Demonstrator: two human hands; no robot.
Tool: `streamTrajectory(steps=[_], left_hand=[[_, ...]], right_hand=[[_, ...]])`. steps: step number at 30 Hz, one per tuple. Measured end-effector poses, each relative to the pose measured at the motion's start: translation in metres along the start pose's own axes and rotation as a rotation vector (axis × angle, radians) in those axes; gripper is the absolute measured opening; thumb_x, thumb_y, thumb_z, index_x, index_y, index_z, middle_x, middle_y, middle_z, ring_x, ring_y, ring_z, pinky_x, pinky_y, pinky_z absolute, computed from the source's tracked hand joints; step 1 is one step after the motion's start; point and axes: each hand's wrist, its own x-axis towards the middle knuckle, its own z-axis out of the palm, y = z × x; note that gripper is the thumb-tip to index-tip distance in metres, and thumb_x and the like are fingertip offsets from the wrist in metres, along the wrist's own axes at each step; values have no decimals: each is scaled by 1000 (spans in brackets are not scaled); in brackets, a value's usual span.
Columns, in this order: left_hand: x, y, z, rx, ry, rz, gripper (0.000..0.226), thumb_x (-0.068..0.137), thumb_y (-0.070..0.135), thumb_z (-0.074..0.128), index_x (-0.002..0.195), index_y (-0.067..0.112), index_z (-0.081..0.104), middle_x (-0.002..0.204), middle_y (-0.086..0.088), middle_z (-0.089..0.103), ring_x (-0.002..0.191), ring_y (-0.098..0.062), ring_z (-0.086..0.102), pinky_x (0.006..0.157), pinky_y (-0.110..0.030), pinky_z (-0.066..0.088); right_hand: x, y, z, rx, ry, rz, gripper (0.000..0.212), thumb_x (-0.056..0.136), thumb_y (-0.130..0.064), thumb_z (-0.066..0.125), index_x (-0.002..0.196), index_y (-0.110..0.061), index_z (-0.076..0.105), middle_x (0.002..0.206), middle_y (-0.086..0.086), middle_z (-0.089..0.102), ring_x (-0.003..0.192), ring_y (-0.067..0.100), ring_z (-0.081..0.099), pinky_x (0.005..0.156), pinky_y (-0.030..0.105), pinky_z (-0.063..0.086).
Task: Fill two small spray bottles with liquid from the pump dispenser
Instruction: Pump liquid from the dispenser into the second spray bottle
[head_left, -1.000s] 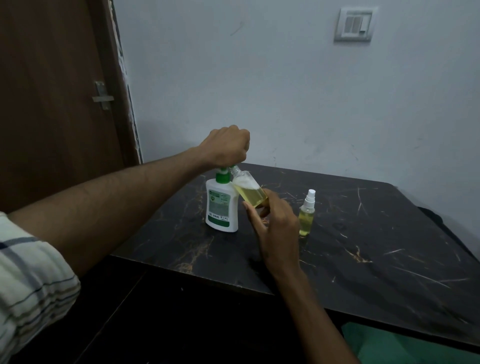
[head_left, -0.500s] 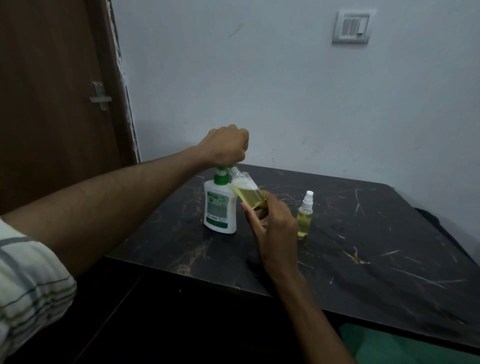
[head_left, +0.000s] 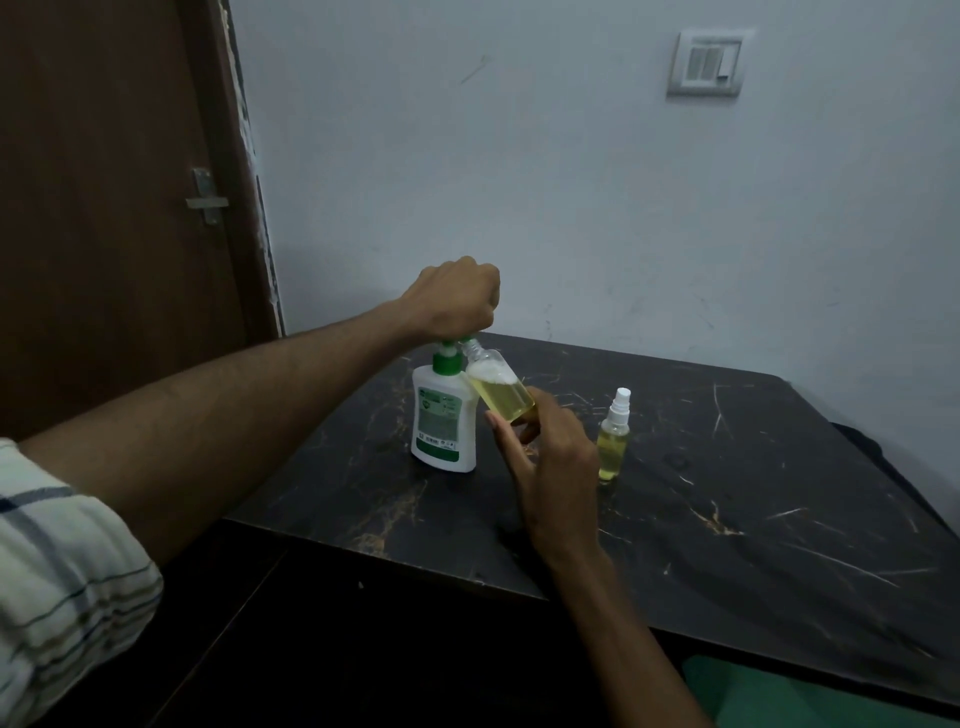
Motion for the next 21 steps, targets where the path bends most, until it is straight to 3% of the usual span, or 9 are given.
streamTrajectory(steps=[10, 15, 21], left_hand=[[-4, 2, -3, -26, 2, 7, 37, 73, -1, 51, 59, 26, 31, 62, 4, 32, 55, -13, 30, 60, -34, 31], [-2, -1, 3, 5, -15, -13, 29, 80, 4, 53, 68, 26, 40, 80, -1, 54, 73, -22, 52, 67, -37, 39], [1, 0, 0, 58, -6, 11, 27, 82, 4, 53, 70, 24, 41, 84, -4, 58, 76, -24, 55, 67, -37, 41]], right_hand=[[0, 0, -1, 15, -19, -14, 50, 97, -52, 58, 132, -16, 62, 100, 1, 68, 85, 12, 61, 72, 34, 58], [-1, 1, 2, 4, -10, -22, 49, 97, -51, 59, 132, -16, 62, 100, 0, 68, 85, 11, 61, 73, 33, 58], [-1, -1, -2, 24, 3, -15, 51, 98, -54, 55, 133, -18, 62, 100, -2, 66, 86, 9, 59, 74, 30, 57]])
